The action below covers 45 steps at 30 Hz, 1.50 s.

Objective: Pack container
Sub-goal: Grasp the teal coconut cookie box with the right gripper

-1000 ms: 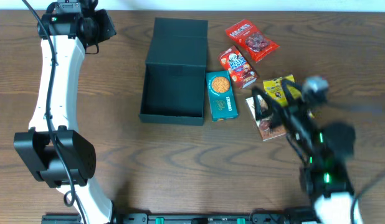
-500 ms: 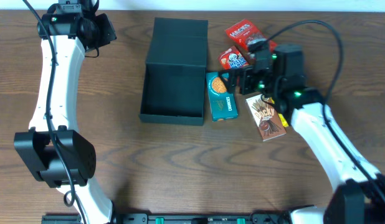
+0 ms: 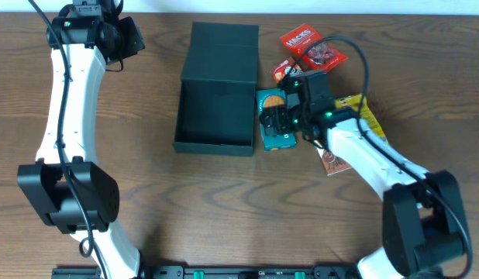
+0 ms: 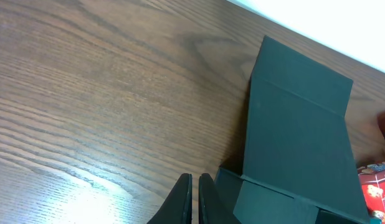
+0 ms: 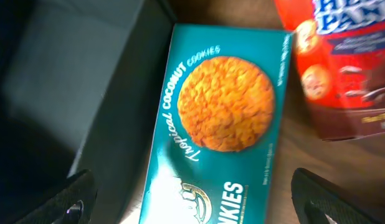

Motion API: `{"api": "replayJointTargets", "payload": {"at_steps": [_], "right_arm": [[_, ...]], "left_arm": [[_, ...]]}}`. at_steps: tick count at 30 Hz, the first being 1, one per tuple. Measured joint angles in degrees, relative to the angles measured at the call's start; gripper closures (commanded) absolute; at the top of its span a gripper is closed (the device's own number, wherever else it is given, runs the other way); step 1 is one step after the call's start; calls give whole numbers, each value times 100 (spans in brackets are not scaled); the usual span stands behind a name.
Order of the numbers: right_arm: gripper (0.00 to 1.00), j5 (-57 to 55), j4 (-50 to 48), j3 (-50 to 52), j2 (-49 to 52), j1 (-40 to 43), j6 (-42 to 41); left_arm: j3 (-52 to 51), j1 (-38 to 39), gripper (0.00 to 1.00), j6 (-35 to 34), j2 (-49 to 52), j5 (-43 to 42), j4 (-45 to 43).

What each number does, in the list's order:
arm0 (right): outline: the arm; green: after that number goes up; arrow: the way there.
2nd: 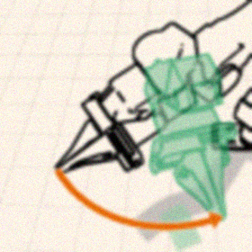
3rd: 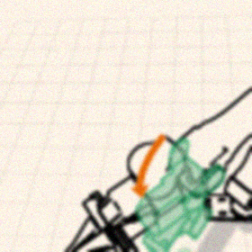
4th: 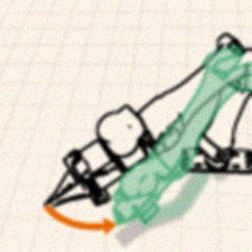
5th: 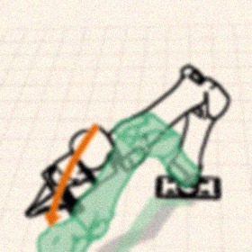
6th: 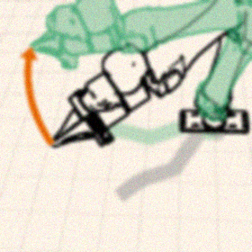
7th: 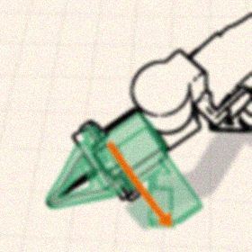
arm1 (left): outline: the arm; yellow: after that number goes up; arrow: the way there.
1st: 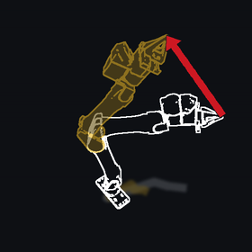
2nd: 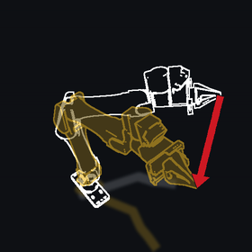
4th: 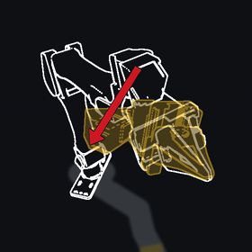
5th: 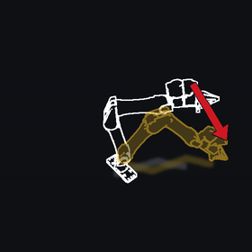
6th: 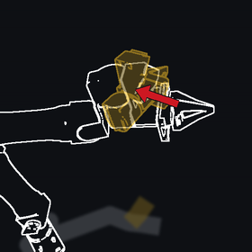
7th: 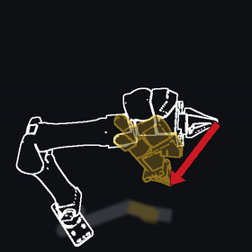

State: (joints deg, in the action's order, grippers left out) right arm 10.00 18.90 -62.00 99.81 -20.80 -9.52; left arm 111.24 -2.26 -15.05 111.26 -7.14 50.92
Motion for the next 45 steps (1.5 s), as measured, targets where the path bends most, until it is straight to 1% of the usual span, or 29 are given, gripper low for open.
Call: {"api": "replayJointTargets", "payload": {"at_steps": [12, 21, 25, 29, 35, 40, 45], "right_arm": [[1, -693, 15, -4, 424, -262, 105], [1, -837, 11, -9, 640, -389, 170], [11, -881, 11, -9, 667, -387, 273], [17, -929, 9, -9, 667, -387, 319], [21, -968, 2, -9, 667, -387, 319], [21, -984, 15, -26, 667, -387, 321], [22, -1001, 291, -282, 671, -387, 323]], "left_arm": [[0, 0, 93, -13, 0, 0, 9], [0, 0, 93, -13, 0, 0, 9], [0, 0, 93, -13, 0, 0, 11], [0, 0, 93, -13, 0, 0, 15], [0, 0, 93, -13, 0, 0, 22], [0, 0, 93, -13, 0, 0, 24], [0, 0, 93, -11, 0, 0, 26]]}}
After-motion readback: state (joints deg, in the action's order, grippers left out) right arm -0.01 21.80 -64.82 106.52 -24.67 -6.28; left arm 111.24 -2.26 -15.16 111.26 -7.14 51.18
